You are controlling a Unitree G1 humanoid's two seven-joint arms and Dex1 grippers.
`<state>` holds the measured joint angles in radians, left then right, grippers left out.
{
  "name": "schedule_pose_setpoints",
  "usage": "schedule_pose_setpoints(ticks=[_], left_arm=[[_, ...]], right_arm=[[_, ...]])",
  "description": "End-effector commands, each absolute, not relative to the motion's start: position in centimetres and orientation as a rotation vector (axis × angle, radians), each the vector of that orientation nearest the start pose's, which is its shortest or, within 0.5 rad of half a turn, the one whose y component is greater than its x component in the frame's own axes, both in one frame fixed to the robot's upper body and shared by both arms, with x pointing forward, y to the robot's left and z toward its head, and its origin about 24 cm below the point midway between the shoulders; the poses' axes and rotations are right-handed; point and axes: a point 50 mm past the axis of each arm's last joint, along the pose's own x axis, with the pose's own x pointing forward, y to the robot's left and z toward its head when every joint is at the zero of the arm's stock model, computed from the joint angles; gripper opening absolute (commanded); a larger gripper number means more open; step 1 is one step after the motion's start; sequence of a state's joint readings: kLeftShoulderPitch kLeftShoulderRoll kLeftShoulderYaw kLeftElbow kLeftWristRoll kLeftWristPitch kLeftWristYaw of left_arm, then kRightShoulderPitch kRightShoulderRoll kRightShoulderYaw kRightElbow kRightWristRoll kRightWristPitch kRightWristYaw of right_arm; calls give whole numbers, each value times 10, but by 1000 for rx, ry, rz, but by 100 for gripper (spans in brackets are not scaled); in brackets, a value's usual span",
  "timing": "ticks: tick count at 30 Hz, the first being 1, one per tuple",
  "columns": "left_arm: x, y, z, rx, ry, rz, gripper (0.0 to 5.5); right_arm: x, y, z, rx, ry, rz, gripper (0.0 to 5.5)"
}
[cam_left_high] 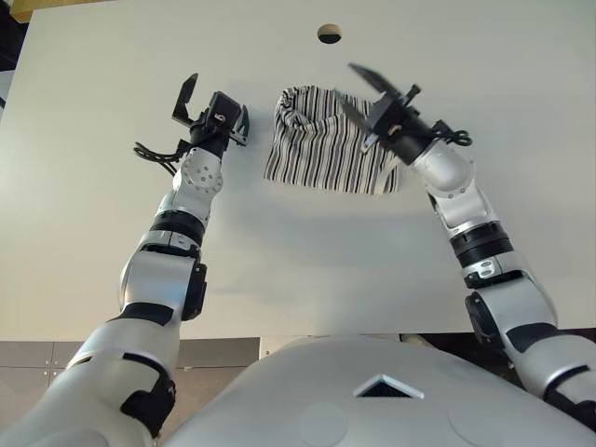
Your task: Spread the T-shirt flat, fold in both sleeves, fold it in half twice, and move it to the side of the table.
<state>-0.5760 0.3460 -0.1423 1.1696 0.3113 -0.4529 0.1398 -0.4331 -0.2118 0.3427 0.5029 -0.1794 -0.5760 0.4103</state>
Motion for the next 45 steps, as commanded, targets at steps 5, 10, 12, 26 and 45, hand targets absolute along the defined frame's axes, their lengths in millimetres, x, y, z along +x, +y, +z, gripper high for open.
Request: schedule_pose_setpoints(ticks=[5,10,12,26,45], left_arm=[[349,197,33,352,-14,221,517],[346,188,35,265,-79,256,517],[344,187,34,226,-87,257,517],[338,166,38,189,-204,203,517],[276,102,32,118,-489,-33,521]], right_arm=[[324,-69,15,-553,78,905,179],[341,-104,-1,-197,366,635,179],[344,-125,-4,42,439,506,179],[319,-314,16,525,240,-559,179],[270,-121,37,-246,-547,124,199]])
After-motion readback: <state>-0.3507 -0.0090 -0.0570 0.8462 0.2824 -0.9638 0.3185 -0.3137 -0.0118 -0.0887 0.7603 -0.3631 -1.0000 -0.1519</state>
